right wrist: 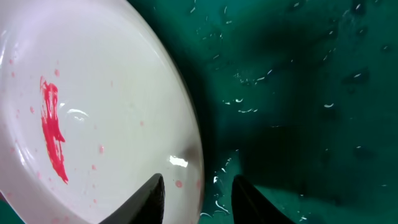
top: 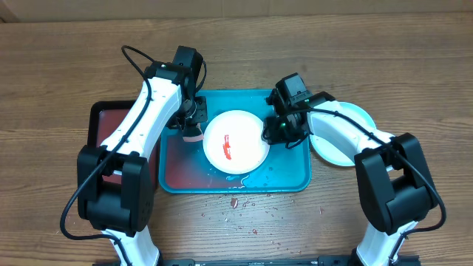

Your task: Clean dirty plates on tray and stack at the side

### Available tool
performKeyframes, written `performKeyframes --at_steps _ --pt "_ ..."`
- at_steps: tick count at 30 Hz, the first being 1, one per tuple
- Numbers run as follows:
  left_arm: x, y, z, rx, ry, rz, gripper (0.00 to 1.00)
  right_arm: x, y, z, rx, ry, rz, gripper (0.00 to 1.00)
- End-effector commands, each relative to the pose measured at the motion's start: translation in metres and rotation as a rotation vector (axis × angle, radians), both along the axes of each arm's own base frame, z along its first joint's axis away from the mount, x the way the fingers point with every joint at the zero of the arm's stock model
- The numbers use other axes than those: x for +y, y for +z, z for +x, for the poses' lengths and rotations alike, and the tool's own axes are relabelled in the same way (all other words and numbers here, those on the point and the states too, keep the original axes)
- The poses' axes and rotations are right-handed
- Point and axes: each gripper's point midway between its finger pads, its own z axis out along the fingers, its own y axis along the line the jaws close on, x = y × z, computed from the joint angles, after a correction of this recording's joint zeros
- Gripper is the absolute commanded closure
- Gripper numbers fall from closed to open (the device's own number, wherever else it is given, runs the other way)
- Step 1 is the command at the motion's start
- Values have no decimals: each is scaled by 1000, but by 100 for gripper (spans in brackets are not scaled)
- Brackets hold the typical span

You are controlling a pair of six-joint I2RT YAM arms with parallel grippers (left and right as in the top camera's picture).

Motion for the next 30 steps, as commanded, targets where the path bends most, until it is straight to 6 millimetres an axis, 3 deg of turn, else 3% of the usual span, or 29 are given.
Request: performKeyframes --at_steps 1,7,13,15,21,30 --pt "-3 -1 -2 4 -6 -11 96 -3 0 5 -22 22 -29 65" --pt "-3 -1 -2 5 -6 -10 96 -16 -21 -4 37 15 -107 81" --pt "-3 -1 -2 4 -6 -10 96 -15 -16 -5 61 -32 -98 86" --pt "-3 -1 -2 4 -6 -11 96 -14 -7 -4 110 -145 -96 96" --pt "-3 -1 -2 4 -6 -11 96 18 1 -9 225 -326 22 96" --pt "-3 -1 -2 4 -6 -10 96 53 -19 -31 201 -452 -95 96"
